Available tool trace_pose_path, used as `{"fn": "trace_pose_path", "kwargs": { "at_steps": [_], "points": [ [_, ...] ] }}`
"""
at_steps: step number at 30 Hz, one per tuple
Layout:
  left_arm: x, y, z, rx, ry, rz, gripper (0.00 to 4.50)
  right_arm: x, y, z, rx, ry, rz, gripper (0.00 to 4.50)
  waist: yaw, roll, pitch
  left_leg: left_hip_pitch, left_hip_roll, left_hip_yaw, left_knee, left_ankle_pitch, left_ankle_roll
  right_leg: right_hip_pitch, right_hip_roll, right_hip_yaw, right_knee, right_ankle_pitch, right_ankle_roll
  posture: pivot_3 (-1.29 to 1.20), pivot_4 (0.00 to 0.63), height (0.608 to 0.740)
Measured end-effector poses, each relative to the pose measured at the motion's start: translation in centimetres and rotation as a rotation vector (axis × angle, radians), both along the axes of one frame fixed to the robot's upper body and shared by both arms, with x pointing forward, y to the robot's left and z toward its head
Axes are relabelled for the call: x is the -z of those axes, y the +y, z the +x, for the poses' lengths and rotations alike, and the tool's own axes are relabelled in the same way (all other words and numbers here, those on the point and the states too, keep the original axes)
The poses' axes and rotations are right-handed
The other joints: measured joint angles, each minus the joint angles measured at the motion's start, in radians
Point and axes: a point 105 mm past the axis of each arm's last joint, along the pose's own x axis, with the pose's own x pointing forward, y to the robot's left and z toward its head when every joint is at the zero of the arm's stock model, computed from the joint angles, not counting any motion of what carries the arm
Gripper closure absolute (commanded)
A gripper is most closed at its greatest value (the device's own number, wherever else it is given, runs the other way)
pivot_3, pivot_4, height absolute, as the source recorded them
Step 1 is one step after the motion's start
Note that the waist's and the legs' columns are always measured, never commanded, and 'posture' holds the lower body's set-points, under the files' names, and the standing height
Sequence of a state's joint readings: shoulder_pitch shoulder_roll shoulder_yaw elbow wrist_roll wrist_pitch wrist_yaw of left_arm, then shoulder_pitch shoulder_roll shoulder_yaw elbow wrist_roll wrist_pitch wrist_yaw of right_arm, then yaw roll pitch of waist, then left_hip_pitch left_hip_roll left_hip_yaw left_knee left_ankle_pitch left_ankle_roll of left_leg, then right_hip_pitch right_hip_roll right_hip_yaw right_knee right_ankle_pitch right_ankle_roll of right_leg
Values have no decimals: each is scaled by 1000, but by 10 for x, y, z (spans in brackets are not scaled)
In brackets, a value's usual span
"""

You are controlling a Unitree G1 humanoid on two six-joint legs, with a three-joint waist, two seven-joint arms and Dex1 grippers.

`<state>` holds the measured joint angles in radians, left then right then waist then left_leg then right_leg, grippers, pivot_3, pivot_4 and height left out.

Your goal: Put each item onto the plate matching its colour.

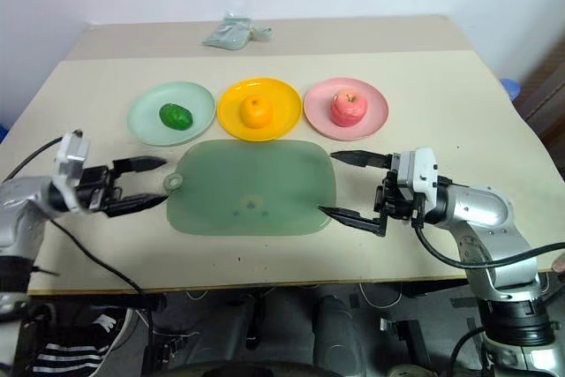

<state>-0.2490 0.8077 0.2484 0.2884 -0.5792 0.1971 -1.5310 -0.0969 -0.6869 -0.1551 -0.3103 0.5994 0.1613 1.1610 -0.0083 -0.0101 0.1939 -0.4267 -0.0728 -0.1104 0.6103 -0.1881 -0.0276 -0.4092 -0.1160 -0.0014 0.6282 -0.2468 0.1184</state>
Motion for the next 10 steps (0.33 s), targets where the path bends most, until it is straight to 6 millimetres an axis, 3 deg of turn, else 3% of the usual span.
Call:
{"fn": "trace_pose_path", "kwargs": {
  "at_steps": [10],
  "points": [
    [-16,-4,-4,-20,-75,-19,0,3,-5,-1,28,15,2,50,-2,0,0,0,0,0,-2,0,0,-1,-2,-1,0,-1,-1,0,150,740]
  ]
}}
